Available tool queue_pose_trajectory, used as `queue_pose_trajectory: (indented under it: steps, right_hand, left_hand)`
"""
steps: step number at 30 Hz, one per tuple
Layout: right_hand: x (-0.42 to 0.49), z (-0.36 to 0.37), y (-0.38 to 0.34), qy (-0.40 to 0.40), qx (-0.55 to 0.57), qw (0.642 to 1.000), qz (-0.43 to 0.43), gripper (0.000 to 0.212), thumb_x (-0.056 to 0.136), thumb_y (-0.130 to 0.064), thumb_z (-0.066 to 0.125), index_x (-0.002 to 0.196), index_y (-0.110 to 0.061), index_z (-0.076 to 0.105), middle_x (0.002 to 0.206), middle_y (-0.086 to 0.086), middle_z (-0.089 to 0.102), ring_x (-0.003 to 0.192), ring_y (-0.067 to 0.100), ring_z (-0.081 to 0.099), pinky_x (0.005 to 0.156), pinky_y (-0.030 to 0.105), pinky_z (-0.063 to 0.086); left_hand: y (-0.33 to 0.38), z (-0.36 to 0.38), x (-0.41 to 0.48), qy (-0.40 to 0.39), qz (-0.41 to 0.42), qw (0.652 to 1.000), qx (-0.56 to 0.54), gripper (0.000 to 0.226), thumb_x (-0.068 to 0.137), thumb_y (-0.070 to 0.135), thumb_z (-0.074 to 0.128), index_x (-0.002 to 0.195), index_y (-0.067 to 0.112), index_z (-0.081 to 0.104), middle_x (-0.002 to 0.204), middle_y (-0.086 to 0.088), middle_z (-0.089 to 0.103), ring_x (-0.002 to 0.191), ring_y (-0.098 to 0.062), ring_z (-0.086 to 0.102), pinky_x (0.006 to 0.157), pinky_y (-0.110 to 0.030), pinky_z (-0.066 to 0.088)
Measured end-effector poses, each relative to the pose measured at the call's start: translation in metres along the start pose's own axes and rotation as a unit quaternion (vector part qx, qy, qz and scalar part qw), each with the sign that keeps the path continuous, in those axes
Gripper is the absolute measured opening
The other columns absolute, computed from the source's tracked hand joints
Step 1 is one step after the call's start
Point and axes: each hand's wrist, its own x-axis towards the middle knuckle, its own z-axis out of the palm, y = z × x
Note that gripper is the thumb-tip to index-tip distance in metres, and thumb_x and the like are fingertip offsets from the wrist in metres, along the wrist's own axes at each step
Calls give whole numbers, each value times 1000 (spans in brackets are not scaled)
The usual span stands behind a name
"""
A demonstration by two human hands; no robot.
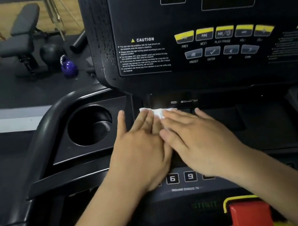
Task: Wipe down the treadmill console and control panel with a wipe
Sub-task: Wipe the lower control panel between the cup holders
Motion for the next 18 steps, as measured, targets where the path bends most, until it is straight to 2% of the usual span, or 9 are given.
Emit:
queue_pose_trajectory:
  steps: [5, 7, 9, 12, 14, 16, 18]
  right_hand:
    - [-51, 1, -2, -86, -5, 996, 0, 83, 81, -70, -14, 153, -42, 15, 158, -27, 0, 141, -12, -13, 118, 27, -7]
    - [-52, -2, 1, -81, 10, 997, 11, 82, 81, -71, -12, 150, -44, 23, 157, -29, 4, 139, -15, -13, 119, 29, -5]
    - [-35, -2, 8, -43, 10, 999, 25, 82, 83, -68, -9, 146, -41, 36, 159, -25, 12, 143, -12, -3, 121, 35, 2]
    - [-15, -3, 14, -6, 2, 999, 44, 84, 83, -66, -7, 148, -33, 35, 161, -14, 19, 146, -4, 5, 122, 38, 7]
    - [-26, -3, 10, -21, -11, 999, 22, 90, 81, -71, -10, 150, -32, 33, 161, -14, 19, 146, -4, 5, 122, 33, 2]
    - [-49, -1, 0, -65, -15, 998, 6, 97, 75, -75, -21, 153, -37, 22, 159, -22, 10, 144, -8, -3, 119, 26, -6]
    - [-54, -1, 1, -81, -5, 997, 8, 96, 74, -75, -21, 153, -38, 19, 159, -25, 6, 143, -10, -7, 120, 26, -6]
  left_hand:
    - [4, -1, -38, 28, 67, 997, -41, 57, 96, 43, 33, 116, 6, 71, 119, -13, 70, 122, -25, 60, 112, -53, 27]
    - [6, 1, -34, 23, 75, 996, -45, 56, 97, 43, 32, 122, 6, 66, 125, -13, 67, 125, -26, 58, 113, -57, 30]
    - [8, 4, -11, 17, 70, 997, -42, 58, 98, 39, 26, 134, 5, 57, 133, -15, 62, 130, -29, 53, 112, -64, 27]
    - [10, 3, 11, -6, 51, 998, -24, 62, 99, 38, 16, 146, 8, 44, 137, -18, 58, 131, -32, 52, 115, -66, 17]
    - [11, -1, -7, 0, 59, 998, -21, 60, 98, 39, 20, 141, 10, 52, 134, -20, 60, 126, -33, 56, 113, -66, 19]
    - [16, -4, -36, 14, 61, 998, -23, 58, 96, 41, 28, 126, 7, 65, 126, -18, 65, 119, -32, 62, 109, -68, 27]
    - [19, -2, -42, 19, 50, 999, -8, 57, 95, 41, 30, 120, 6, 68, 123, -16, 68, 119, -30, 62, 107, -68, 30]
